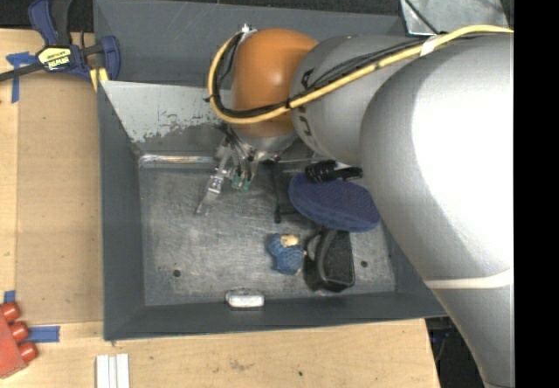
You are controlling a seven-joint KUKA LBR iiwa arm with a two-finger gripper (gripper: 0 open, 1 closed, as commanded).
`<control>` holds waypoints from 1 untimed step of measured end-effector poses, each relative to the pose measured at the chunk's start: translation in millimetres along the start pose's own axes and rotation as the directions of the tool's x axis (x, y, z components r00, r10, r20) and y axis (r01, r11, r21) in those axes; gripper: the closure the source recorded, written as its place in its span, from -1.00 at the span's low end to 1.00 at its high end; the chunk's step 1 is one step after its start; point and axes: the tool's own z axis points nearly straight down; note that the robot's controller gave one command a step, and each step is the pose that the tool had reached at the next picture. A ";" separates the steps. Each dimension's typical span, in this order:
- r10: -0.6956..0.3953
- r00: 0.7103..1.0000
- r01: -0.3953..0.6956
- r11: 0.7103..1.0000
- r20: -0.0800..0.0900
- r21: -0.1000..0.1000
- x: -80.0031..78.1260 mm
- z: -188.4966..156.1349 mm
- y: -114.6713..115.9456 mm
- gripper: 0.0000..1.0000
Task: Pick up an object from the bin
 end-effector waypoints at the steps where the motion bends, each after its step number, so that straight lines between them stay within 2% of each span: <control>1: -0.083 0.997 0.083 0.996 0.006 0.014 7.5 1.6 16.8 -1.00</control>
Offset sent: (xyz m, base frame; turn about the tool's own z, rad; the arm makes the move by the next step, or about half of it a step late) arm -0.0035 0.0506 -0.0062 -0.1286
